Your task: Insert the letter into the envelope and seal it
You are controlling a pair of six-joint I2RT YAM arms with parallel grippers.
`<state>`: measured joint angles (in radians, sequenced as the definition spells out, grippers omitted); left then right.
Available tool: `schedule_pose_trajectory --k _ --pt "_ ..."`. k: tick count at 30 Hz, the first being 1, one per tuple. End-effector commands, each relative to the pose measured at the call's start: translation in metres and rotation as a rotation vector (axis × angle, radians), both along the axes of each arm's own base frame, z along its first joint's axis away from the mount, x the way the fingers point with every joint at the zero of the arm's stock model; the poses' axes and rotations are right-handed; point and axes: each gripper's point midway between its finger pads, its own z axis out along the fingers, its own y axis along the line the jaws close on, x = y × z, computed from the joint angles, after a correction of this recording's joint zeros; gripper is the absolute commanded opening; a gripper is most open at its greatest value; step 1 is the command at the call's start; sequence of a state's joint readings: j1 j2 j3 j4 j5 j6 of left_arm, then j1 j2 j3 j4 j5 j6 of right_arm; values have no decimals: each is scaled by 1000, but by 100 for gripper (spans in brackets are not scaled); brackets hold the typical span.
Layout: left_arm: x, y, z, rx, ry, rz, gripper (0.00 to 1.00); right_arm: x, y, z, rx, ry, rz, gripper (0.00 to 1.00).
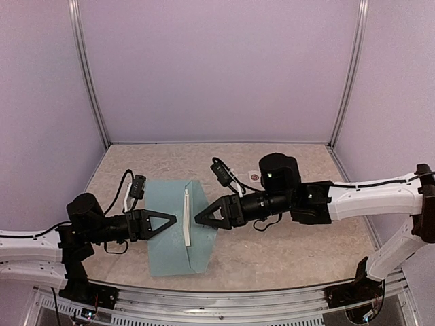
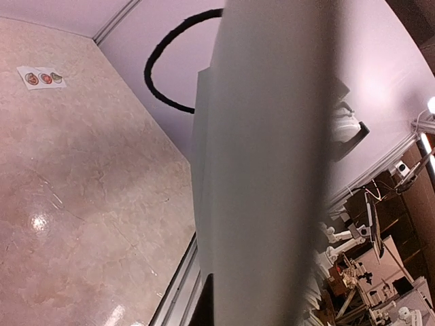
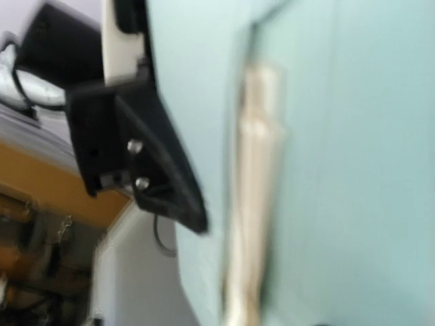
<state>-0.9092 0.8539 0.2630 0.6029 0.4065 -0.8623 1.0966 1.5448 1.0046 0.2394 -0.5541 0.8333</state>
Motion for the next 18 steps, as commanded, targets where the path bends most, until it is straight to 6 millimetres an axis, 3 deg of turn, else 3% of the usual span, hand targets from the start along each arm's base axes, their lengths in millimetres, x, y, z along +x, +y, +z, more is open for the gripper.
schedule_pose_trajectory --k 1,5,8,12,15,18 --pt "-5 4 17 -43 -49 -14 0 36 -47 7 -36 -48 -222 61" --pt "-14 2 27 -76 -62 -67 0 61 -83 -14 -90 16 -373 70" --pt "-18 -1 33 -91 -74 -91 0 62 -88 -31 -144 28 -374 74" --pt "-20 -5 39 -97 -85 -104 0 45 -65 -45 -165 29 -250 76" --pt "-19 -7 41 -100 -87 -108 0 21 -34 -32 -128 -24 -103 77" --pt "-17 -9 38 -95 -79 -104 0 -6 -9 -5 -18 -70 30 78"
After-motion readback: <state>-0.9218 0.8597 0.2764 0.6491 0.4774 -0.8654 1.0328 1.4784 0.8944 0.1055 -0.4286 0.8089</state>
